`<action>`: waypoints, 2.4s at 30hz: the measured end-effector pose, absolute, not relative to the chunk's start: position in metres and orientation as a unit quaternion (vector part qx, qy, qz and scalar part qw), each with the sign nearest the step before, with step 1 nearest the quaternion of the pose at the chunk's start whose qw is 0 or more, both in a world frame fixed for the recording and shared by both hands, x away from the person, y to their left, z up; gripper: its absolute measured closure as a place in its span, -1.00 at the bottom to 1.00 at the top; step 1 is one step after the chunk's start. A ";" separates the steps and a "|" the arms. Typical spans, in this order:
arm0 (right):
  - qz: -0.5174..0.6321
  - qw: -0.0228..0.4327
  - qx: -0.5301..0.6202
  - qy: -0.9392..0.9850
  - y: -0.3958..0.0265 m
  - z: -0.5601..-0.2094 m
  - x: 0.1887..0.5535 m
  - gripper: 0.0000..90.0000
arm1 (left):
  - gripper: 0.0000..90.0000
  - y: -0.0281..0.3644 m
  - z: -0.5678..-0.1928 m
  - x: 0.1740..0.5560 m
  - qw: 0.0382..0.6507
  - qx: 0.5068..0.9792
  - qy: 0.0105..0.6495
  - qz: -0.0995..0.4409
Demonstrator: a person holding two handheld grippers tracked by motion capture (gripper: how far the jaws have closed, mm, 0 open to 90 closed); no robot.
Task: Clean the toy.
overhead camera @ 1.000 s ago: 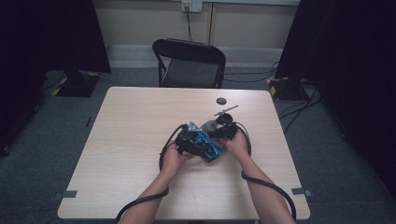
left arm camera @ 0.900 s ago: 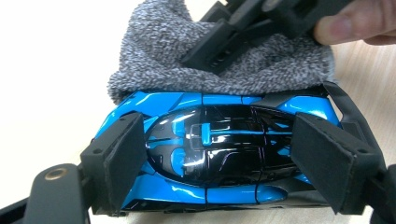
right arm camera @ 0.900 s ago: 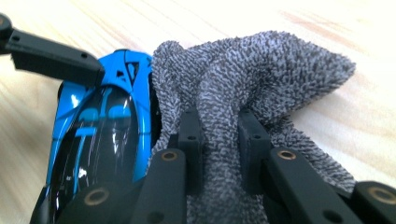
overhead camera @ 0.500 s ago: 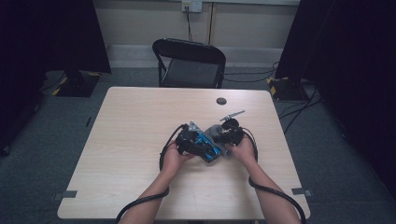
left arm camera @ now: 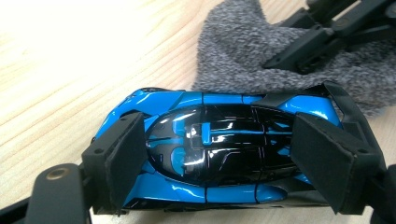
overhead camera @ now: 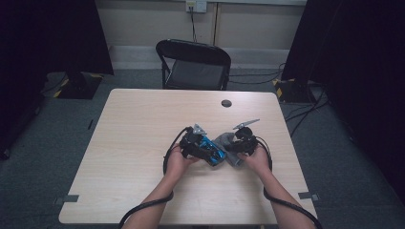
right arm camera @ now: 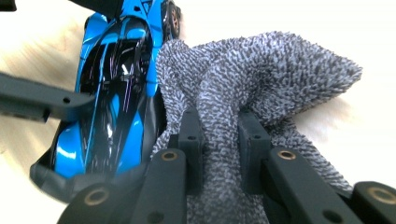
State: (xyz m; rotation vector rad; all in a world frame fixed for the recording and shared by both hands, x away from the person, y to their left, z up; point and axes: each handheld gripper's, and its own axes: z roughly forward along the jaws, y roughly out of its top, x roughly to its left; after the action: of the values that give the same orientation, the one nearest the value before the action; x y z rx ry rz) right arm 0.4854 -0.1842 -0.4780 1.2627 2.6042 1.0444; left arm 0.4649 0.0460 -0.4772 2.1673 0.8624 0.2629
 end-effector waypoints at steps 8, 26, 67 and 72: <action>0.337 0.032 0.407 0.848 -0.194 -0.476 0.472 0.67 | -0.58 0.045 -0.476 0.465 0.382 0.854 0.338 0.103; 0.334 0.014 0.404 0.851 -0.218 -0.474 0.448 0.67 | -0.55 0.044 -0.476 0.464 0.381 0.853 0.341 0.105; 0.353 0.084 0.441 0.821 -0.190 -0.438 0.505 0.67 | -0.55 0.045 -0.476 0.464 0.384 0.853 0.338 0.106; 0.341 0.087 0.434 0.829 -0.169 -0.449 0.516 0.67 | -0.55 0.046 -0.477 0.464 0.387 0.852 0.337 0.106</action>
State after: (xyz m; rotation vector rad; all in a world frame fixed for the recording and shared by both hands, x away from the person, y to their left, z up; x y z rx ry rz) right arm 0.5159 -0.1692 -0.4492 1.2939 2.4688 1.0170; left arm 0.4644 0.0460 -0.4765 2.1682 0.8588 0.2695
